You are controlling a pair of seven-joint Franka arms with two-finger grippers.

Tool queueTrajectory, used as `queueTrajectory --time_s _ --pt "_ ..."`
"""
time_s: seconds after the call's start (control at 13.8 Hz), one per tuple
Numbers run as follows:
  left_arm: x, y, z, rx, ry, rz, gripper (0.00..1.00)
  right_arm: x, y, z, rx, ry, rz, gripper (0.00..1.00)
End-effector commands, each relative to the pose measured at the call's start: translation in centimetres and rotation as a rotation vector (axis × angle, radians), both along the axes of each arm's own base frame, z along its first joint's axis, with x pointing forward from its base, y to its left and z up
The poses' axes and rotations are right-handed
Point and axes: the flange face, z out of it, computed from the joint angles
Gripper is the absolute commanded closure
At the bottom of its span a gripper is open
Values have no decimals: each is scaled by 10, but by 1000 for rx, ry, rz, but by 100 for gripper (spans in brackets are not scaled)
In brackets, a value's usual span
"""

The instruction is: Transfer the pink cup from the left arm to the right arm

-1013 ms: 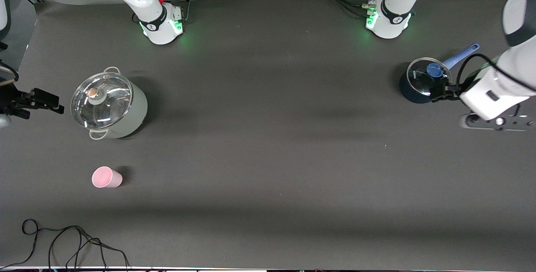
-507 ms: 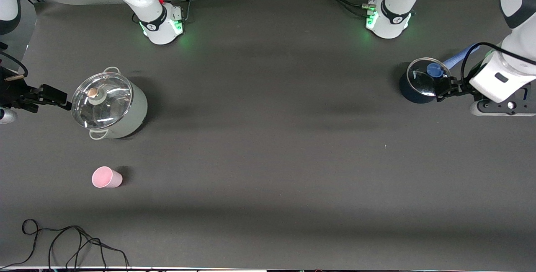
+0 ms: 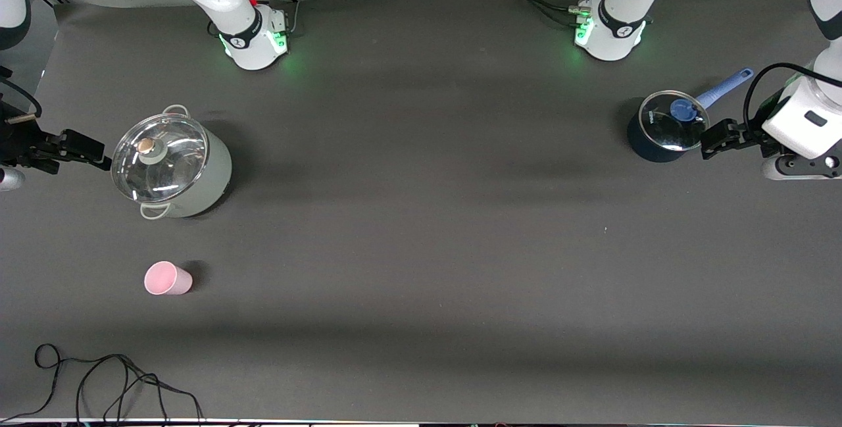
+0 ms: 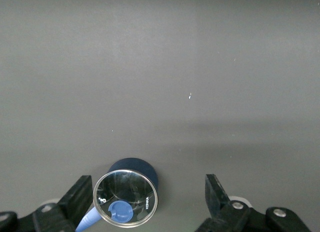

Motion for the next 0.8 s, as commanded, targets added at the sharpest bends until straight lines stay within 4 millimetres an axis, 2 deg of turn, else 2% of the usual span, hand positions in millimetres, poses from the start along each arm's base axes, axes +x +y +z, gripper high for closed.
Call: queueTrajectory --time_s 0.0,0.72 --pt "6 2 -1 -7 18 -24 0 -7 3 6 -14 -6 -17 0" --pt "7 1 -4 -6 18 -27 0 -6 3 4 -16 -6 -6 0"
